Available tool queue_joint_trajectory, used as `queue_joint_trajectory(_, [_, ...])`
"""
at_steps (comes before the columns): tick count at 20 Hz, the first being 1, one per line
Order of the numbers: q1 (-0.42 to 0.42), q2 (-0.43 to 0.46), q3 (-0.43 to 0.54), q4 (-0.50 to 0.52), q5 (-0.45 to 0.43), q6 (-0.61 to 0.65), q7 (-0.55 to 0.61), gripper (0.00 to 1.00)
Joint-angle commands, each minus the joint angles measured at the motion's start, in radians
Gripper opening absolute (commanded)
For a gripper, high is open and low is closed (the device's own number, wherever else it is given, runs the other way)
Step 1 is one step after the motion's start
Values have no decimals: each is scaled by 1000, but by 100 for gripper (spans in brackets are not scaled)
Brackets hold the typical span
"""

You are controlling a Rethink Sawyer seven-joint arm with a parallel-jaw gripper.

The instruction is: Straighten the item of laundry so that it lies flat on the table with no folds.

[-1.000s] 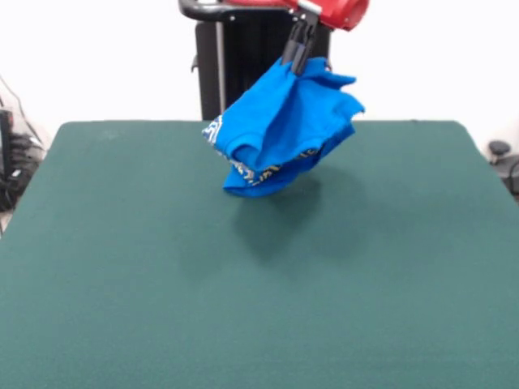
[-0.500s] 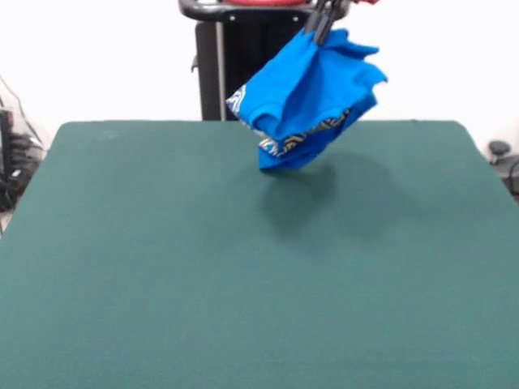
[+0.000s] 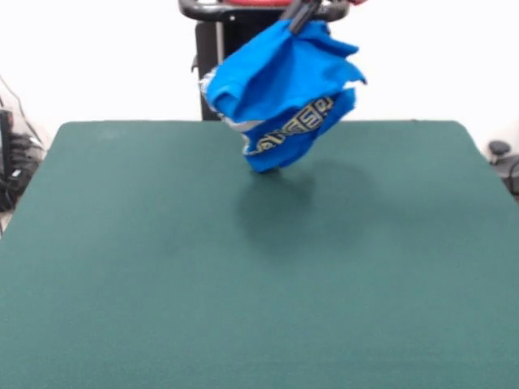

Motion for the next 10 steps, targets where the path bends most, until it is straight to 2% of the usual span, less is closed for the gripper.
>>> queue_joint_trajectory(1, [-3,175,-136,-95,84,-102,376,0])
queue_joint_trajectory(4, [-11,172,-151,-107,101,-113,374,0])
queue_joint_trajectory(6, [19,223,-224,-118,123,-137,426,0])
queue_joint_trajectory(8, [40,296,-302,-131,161,-162,486,0])
queue_joint_trajectory(10, [64,419,-406,-140,215,-174,573,0])
